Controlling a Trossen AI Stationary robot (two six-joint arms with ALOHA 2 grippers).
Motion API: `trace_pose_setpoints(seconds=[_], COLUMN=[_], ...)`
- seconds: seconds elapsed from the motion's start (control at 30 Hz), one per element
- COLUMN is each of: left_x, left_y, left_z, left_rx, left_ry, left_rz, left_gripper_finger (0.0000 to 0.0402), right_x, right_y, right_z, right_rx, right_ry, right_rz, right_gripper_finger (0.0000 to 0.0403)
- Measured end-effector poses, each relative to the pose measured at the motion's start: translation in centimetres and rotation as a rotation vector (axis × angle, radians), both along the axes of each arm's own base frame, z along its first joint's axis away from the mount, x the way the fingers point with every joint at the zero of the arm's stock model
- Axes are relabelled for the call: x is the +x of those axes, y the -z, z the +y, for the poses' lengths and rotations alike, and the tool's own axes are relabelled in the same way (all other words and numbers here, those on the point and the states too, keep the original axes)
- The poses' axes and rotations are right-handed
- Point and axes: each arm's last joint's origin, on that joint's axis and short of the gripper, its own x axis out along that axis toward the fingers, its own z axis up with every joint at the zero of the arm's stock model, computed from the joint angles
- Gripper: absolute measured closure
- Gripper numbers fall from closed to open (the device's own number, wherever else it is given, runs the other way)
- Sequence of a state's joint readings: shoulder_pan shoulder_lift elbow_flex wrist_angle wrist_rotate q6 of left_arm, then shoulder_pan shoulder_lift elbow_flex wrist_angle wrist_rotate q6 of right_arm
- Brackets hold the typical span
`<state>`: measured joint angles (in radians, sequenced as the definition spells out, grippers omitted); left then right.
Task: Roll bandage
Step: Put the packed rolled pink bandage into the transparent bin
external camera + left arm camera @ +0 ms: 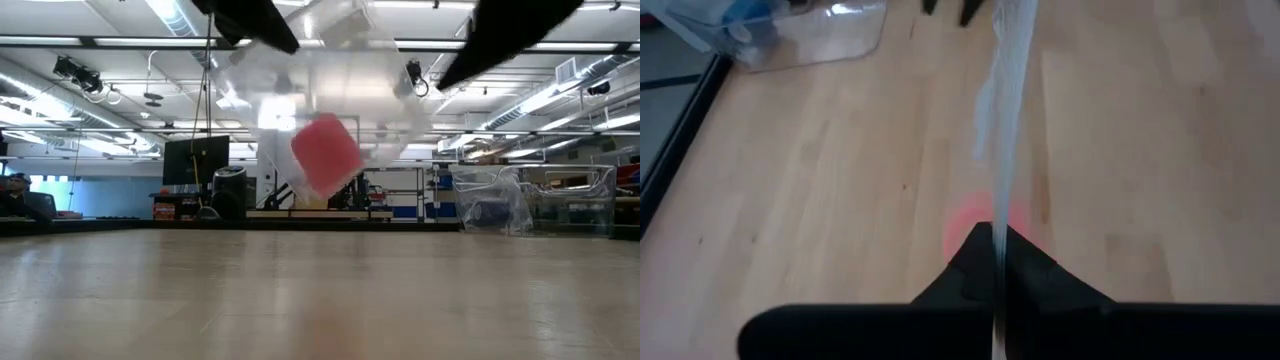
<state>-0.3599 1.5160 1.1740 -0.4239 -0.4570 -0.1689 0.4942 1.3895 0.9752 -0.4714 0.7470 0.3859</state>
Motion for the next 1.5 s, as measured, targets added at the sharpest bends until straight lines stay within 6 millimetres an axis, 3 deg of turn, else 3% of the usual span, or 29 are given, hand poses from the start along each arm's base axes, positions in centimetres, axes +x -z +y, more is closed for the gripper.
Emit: trace_pose_setpoints(seconds=[0.2,0.43,0.63,0.9,1.07,1.27,1.5], left_x=[-2.0,-3.3,-3.5,-3.5,-3.5,-3.5,-3.5], left_y=[-2.3,-3.0,-2.8,-2.7,-2.8,-2.8,-2.8], left_z=[0.7,1.1,1.2,1.2,1.2,1.2,1.2], left_rx=[-0.076,-0.098,-0.096,-0.099,-0.101,-0.099,-0.100], left_ry=[-0.029,-0.050,-0.058,-0.062,-0.064,-0.062,-0.063], left_rz=[-0.034,-0.017,0.014,0.019,0.017,0.017,0.017], left_gripper_finger=[0.0400,0.0400,0.0400,0.0400,0.0400,0.0400,0.0399], right_x=[-2.9,-4.7,-5.6,-5.4,-4.1,-1.4,1.2], right_y=[-0.5,0.2,0.2,1.4,2.6,2.9,2.2], right_z=[-5.0,-10.7,-13.7,-17.5,-18.3,-17.1,-14.6], right_rx=[0.069,0.068,0.081,0.250,0.295,0.326,0.358], right_ry=[0.116,0.298,0.387,0.365,0.317,0.163,-0.034], right_rz=[0.277,0.599,0.706,0.795,0.803,0.632,0.409], right_gripper_finger=[0.0295,0.0278,0.0253,0.0244,0.0282,0.0387,0.0385])
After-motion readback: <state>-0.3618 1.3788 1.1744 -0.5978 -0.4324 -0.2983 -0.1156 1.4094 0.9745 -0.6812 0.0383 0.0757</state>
